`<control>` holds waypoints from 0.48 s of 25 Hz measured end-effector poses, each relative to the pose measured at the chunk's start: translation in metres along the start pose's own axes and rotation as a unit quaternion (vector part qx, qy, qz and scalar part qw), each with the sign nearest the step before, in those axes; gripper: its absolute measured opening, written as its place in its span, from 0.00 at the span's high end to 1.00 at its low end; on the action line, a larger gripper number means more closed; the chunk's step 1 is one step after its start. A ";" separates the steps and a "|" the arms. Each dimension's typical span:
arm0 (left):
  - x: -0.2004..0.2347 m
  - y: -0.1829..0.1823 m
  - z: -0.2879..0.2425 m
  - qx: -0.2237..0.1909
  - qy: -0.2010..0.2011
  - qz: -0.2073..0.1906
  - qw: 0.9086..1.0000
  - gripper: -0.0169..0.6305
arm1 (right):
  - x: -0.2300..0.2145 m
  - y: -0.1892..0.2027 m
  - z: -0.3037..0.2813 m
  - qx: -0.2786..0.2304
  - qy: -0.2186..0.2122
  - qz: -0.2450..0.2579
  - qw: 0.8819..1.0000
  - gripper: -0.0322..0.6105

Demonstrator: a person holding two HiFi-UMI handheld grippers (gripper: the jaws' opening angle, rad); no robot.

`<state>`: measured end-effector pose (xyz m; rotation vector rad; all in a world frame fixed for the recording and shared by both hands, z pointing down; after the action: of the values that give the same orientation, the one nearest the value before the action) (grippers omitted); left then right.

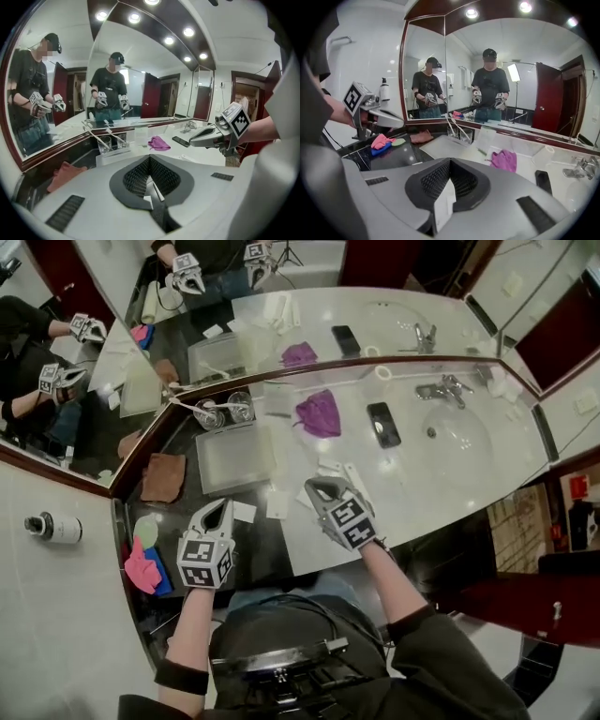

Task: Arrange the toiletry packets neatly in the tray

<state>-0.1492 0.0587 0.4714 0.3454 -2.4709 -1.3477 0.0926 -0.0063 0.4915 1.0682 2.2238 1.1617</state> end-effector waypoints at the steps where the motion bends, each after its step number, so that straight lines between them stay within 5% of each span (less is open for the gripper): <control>1: 0.005 0.001 0.006 -0.004 -0.008 0.004 1.000 0.97 | 0.005 -0.011 -0.004 -0.014 -0.010 -0.002 1.000 0.94; 12: 0.038 0.003 0.048 -0.032 -0.049 0.042 0.997 0.97 | 0.040 -0.056 -0.028 -0.076 -0.064 -0.021 0.995 0.94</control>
<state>-0.2021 0.0841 0.4554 0.1619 -2.4828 -1.4370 0.0250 -0.0089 0.4604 1.0013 2.0148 1.1891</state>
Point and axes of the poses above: the fingertips, and each gripper's own axes: z backward along the fingers, x to its left, y out of its underside, the point moved 7 cm from there along z, backward along the fingers, and after that the axes turned 3 degrees about z, right-handed, at the moved point
